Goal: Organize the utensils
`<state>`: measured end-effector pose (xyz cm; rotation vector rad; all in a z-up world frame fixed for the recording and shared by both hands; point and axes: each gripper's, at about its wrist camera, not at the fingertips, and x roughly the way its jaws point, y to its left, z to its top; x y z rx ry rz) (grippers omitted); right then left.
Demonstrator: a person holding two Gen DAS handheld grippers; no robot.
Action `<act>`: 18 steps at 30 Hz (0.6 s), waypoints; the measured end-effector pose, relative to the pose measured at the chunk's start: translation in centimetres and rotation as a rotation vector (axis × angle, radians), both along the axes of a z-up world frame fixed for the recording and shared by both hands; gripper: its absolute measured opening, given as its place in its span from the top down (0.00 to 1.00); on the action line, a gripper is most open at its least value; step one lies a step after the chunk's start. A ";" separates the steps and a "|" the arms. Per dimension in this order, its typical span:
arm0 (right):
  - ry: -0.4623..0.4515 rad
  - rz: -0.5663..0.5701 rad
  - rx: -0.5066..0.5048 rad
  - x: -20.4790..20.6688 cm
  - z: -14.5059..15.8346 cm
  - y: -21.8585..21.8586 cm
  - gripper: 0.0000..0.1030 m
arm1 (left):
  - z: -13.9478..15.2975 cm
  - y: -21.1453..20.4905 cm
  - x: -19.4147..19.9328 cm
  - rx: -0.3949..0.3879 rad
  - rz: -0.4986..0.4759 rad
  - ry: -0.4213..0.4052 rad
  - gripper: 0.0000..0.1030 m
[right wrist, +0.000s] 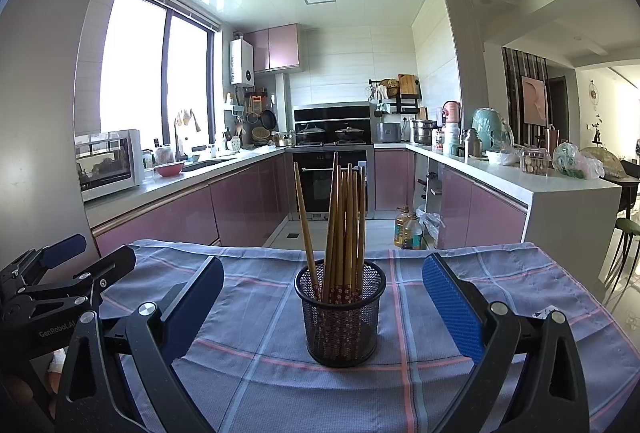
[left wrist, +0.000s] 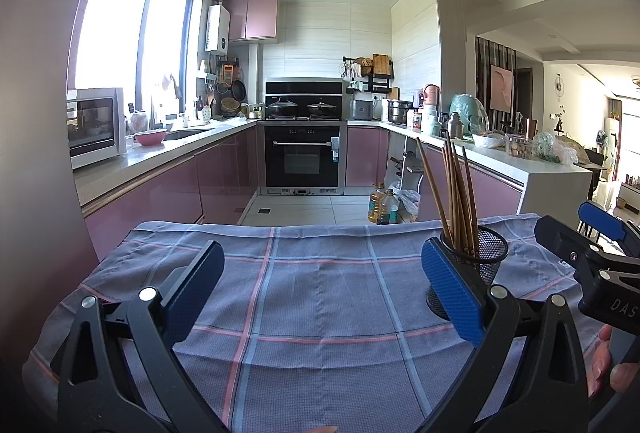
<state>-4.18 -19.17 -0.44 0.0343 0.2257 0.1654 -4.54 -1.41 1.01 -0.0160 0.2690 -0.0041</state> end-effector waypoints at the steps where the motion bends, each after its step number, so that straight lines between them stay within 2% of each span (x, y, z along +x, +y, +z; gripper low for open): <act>1: 0.000 0.000 0.000 0.0 0.0 0.0 0.06 | 0.0 0.0 0.0 -0.001 0.000 0.000 0.06; 18: 0.001 0.001 0.001 0.0 0.1 -0.1 0.06 | 0.0 0.0 0.0 0.000 -0.001 0.000 0.06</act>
